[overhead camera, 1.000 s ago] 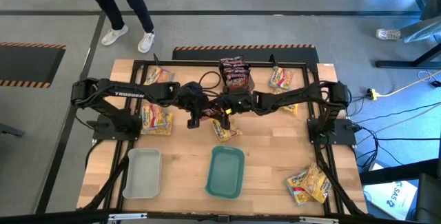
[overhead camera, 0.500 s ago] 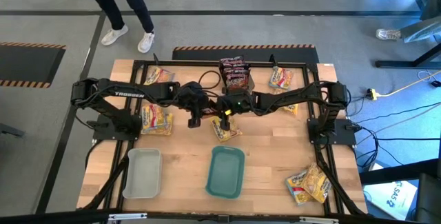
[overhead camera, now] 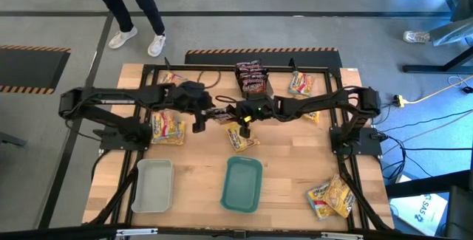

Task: Sort Maruchan noodles
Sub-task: Put the black noodle pack into the black bin

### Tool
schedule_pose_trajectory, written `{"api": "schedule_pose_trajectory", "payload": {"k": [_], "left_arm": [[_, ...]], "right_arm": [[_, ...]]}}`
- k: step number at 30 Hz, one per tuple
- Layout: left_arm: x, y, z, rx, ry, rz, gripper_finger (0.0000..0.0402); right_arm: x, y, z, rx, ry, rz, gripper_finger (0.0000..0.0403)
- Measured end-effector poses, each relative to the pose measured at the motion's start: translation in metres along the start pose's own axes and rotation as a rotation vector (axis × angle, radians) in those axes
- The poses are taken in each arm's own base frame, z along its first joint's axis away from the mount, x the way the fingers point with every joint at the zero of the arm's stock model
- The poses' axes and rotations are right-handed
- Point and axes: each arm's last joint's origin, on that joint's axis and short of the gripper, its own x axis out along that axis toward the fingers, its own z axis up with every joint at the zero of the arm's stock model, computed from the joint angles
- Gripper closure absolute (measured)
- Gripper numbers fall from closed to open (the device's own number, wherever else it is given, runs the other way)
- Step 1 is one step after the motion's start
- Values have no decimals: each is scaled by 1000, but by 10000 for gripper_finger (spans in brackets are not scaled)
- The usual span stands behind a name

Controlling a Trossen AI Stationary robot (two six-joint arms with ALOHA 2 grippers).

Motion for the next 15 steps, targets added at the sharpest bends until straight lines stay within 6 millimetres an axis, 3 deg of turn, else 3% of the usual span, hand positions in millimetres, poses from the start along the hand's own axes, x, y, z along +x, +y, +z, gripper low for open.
{"api": "schedule_pose_trajectory", "payload": {"k": [9,15], "left_arm": [[-12,5,-40,-84,-175,25,208],[-8,2,-49,-141,-207,49,208]], "right_arm": [[-32,1,3,-2,-41,-18,313],[-57,2,8,-26,-81,-32,313]]}}
